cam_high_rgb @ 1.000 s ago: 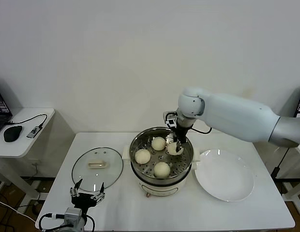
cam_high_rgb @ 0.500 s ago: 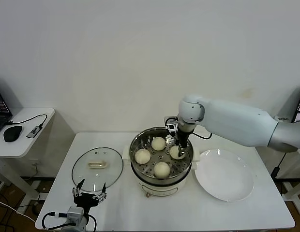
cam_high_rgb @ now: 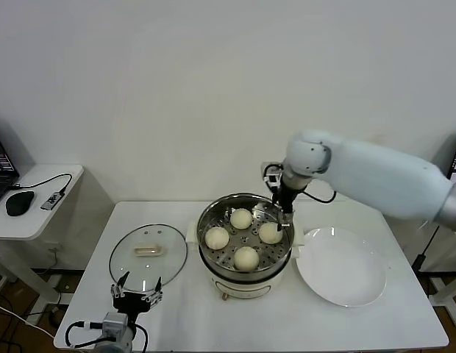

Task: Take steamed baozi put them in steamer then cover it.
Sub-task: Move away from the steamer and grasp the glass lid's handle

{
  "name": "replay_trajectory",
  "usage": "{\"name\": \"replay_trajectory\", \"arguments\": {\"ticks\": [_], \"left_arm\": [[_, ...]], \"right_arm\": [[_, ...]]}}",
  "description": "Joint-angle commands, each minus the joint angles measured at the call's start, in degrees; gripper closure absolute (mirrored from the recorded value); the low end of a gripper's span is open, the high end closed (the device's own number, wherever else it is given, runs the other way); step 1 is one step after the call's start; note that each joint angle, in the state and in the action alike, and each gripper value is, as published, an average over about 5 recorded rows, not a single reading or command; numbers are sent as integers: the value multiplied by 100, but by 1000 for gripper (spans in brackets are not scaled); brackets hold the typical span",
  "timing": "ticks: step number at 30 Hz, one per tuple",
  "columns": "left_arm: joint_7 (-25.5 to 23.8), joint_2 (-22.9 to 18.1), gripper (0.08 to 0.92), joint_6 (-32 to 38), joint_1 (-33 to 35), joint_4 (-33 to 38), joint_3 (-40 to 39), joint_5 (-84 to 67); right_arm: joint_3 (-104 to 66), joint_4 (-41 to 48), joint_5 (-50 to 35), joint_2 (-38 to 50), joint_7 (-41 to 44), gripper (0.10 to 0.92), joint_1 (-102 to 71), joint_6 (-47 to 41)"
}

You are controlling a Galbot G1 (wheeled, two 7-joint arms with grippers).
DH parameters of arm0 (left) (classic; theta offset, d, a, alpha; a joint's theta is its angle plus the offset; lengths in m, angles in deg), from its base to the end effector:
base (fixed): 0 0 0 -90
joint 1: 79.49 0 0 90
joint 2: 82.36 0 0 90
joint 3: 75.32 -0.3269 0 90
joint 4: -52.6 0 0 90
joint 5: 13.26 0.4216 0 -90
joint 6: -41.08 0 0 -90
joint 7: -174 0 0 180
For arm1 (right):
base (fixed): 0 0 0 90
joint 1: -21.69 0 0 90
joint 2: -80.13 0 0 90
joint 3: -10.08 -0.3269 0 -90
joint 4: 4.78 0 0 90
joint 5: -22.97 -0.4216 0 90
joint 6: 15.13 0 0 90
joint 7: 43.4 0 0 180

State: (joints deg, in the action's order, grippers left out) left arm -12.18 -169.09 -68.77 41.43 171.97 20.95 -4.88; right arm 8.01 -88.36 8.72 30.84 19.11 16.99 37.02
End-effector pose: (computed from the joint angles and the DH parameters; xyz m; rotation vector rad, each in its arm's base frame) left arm 0.2529 0.0469 -0.2886 0.0013 -2.7406 -0.3015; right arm 0.5560 0.0734 -0.0305 1.2688 -1.5649 1.3025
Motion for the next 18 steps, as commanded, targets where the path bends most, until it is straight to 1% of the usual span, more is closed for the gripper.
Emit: {"name": "replay_trajectory", "arguments": {"ticks": [1,4,7,10,12,14,18], "left_arm": [[363,66,177,419,-118,-88,7,-927],[477,121,177,500,-173,-122,-24,-1283],[562,186,177,579,-248,-228,-30,-1286],[524,259,177,612,-376,-363,-29,-952],[482,298,177,744,-483,-493,-25,-570],[453,337,177,929,-583,-613,-11,-252],[402,431,177,1108,-745,-713,19,158]], "right_arm": [[-3350,-1211,-690,1602,-2302,202,-2023,396],[-4564,-1539,-1265,1946,-3502,203,-3198,616],[-5776,-1820,-1454,2093,-4211,203,-4386,859],[-7125,-2050,-1563,1990,-4776,203,-5750,1203],[-7985,-2155,-1658,1737,-5113,203,-6717,1571],[-8824,-2282,-1813,1306,-5325,203,-7675,1890],[-10393,-2608,-2072,230,-5393,203,-9250,2209]]}}
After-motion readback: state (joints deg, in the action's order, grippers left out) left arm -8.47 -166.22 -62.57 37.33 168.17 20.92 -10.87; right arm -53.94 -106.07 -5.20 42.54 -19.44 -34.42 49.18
